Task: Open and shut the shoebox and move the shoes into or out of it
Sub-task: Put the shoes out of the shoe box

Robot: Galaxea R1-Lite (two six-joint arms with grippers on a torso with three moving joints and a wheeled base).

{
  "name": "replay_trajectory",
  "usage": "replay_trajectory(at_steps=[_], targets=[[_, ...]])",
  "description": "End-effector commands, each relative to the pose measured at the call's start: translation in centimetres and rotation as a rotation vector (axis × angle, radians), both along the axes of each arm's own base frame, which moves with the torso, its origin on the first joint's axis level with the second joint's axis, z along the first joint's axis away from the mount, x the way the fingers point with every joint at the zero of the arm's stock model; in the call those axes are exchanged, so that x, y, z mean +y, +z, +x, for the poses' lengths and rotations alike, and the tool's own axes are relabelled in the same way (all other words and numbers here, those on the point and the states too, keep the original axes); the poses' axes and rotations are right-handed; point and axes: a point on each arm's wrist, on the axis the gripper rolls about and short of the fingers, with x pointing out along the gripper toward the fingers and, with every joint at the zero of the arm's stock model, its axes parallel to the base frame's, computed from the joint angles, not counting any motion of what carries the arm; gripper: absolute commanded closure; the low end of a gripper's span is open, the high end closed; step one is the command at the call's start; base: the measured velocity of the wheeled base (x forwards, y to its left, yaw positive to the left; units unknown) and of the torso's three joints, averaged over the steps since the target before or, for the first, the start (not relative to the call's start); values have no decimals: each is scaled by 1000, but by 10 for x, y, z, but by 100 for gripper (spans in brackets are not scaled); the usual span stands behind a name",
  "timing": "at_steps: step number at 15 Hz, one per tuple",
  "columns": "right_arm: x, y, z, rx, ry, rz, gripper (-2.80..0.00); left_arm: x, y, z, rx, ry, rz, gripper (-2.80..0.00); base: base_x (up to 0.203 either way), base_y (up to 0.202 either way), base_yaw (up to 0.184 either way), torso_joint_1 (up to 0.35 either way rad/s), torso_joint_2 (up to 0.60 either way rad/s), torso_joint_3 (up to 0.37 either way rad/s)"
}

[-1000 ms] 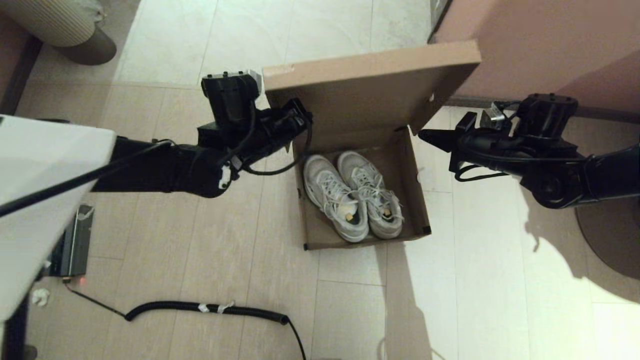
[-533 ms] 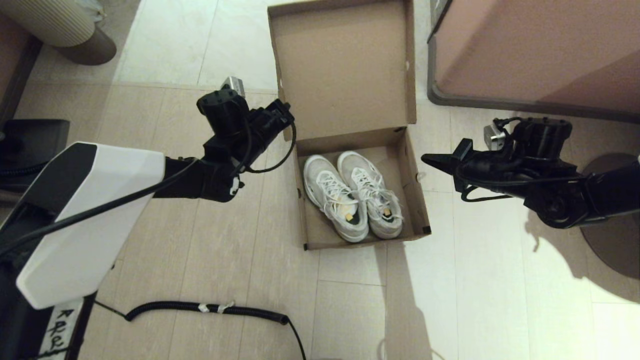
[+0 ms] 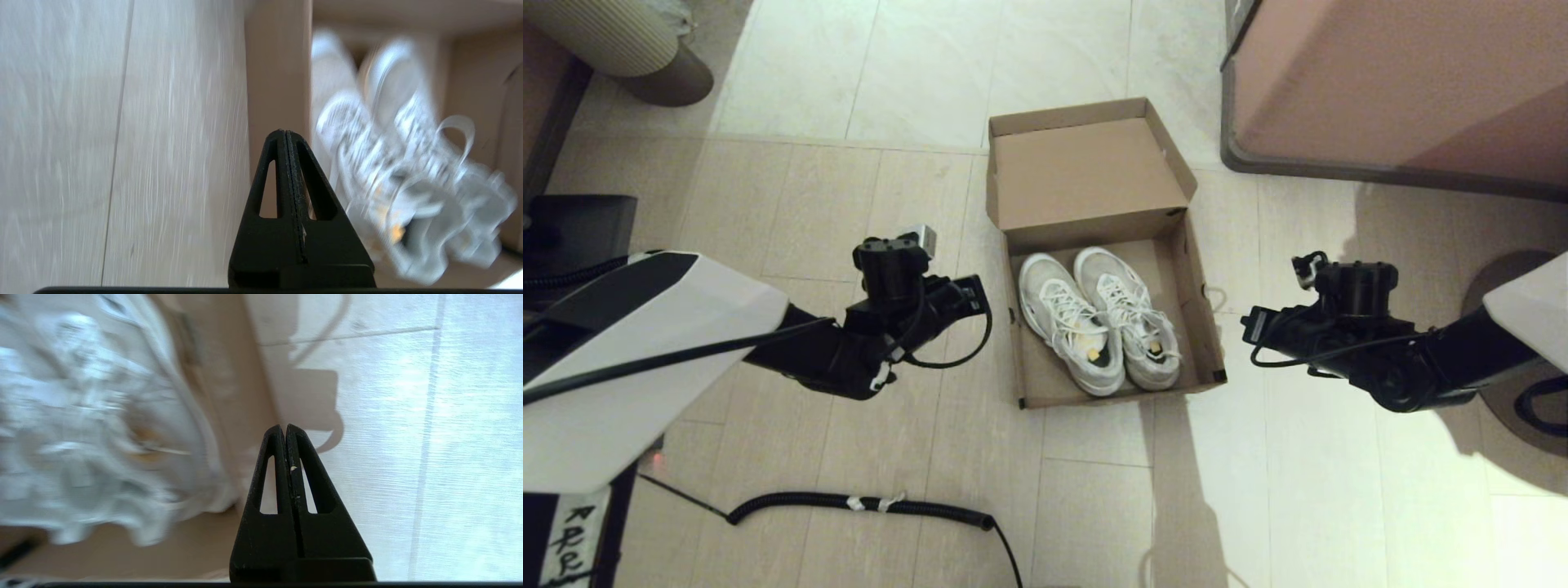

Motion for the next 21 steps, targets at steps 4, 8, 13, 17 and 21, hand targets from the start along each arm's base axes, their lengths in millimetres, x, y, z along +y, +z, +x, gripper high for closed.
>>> replay_trajectory(at_steps=[4, 8, 13, 17, 21], targets=[[2, -49, 14, 70, -8, -76, 0, -4, -49, 11, 86, 60, 82, 0, 0, 0, 0, 0, 0, 0], [10, -66, 17, 97, 4, -90, 0, -13, -62, 27, 85, 70, 88, 0, 0, 0, 0, 0, 0, 0], [39, -75, 1, 127, 84, -96, 0, -26, -68, 40, 83, 57, 87, 0, 0, 0, 0, 0, 0, 0], [53, -84, -34, 197, 135, -109, 0, -25, -66, 38, 86, 57, 87, 0, 0, 0, 0, 0, 0, 0], [47, -69, -54, 152, 115, -102, 0, -21, -62, 25, 110, 58, 96, 0, 0, 0, 0, 0, 0, 0]])
